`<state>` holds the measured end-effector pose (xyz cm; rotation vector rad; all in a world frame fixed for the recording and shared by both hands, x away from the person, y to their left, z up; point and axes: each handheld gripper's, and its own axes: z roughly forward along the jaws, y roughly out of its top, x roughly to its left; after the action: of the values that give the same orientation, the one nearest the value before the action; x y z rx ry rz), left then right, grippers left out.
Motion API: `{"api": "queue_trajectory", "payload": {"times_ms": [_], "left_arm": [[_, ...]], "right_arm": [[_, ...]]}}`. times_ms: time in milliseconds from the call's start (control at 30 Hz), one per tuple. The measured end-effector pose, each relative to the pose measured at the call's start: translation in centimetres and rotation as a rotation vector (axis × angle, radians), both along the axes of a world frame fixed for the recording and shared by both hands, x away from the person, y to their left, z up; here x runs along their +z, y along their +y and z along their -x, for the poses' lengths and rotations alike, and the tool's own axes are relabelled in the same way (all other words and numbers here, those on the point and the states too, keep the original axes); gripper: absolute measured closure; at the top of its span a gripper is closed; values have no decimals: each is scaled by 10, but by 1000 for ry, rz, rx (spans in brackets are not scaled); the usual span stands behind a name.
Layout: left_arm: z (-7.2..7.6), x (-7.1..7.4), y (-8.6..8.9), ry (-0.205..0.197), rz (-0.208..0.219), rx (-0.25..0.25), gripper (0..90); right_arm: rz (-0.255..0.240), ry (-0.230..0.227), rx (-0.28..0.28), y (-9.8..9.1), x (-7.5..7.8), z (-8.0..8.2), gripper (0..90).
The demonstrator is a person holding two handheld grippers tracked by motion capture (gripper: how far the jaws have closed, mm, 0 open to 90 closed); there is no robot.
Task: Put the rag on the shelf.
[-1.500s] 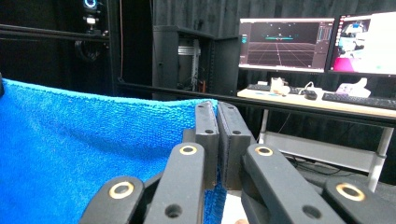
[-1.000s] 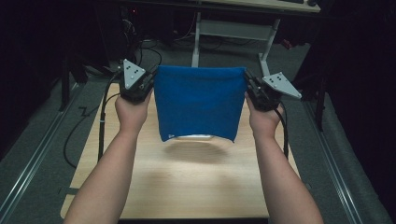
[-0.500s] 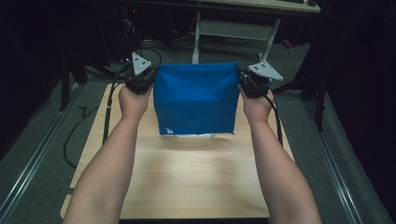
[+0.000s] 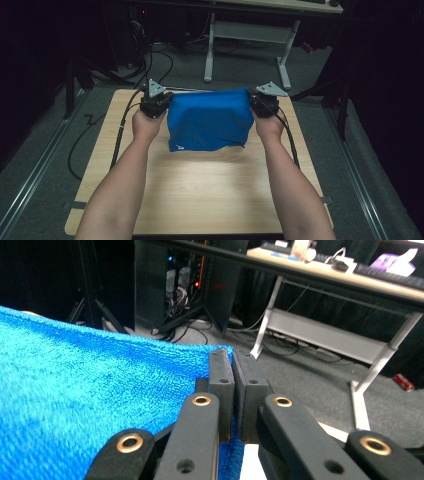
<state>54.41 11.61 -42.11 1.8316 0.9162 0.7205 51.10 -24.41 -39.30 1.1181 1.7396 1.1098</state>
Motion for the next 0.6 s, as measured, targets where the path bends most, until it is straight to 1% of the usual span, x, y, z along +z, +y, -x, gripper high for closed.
{"api": "queue_trajectory", "payload": {"times_ms": [100, 167, 300, 367, 433, 467, 600], "left_arm": [[1, -13, 0, 36, -7, -14, 879], [2, -23, 1, 60, 0, -24, 878], [5, -39, 1, 96, 11, -36, 877], [7, -45, 1, 105, 5, -41, 876], [8, -49, 1, 117, 10, -45, 876], [9, -50, 0, 124, 5, -46, 876], [10, -55, -3, 141, -16, -56, 876]], "right_arm": [[0, 25, 0, 0, -9, 0, 883], [5, 39, 4, 0, -17, 0, 883], [-21, 74, 8, -3, -35, 2, 883], [-29, 90, 7, -4, -43, 2, 882], [-28, 98, 5, -4, -48, 3, 882], [-37, 108, 4, -5, -52, 3, 882], [-51, 122, 3, -6, -60, 5, 881]]}}
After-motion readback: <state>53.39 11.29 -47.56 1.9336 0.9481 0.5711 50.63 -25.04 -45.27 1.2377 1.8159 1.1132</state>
